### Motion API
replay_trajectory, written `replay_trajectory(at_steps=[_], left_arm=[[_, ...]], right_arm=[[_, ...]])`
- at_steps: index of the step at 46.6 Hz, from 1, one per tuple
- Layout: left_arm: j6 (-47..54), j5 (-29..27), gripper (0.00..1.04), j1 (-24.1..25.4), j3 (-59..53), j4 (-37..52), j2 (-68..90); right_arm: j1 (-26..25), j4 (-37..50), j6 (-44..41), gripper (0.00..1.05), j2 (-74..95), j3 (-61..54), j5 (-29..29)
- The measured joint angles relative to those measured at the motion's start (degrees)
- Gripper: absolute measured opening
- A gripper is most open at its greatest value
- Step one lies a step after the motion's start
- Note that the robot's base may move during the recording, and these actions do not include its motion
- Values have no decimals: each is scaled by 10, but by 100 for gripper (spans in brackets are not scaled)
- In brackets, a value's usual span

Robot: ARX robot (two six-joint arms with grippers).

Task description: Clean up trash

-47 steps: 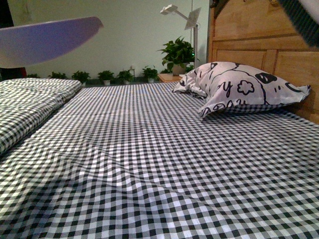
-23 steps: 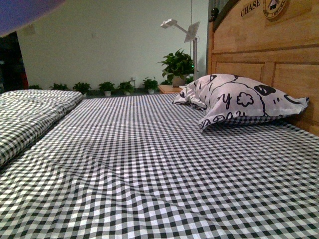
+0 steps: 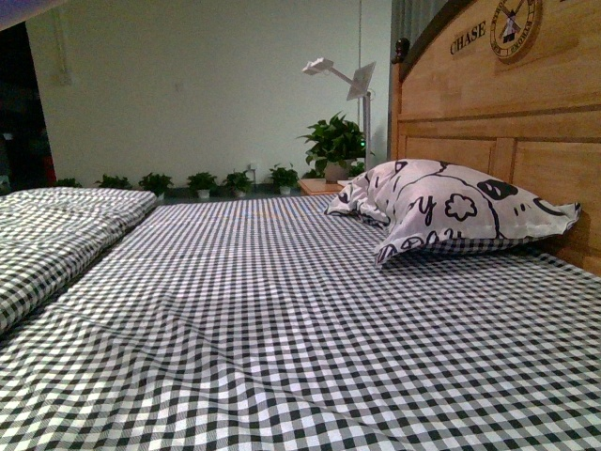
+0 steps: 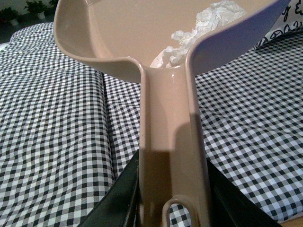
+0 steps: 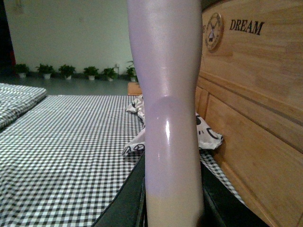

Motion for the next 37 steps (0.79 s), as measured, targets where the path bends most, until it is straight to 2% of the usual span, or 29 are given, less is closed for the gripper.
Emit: replay_trajectory(at_steps=[17,37], left_arm=[[0,18,28,13,-5,-7,-14],[0,23,28,13,-5,-7,-15]], right_arm=[[12,-21,4,20,-18,0,24],[13,-21,4,20,-18,0,24]])
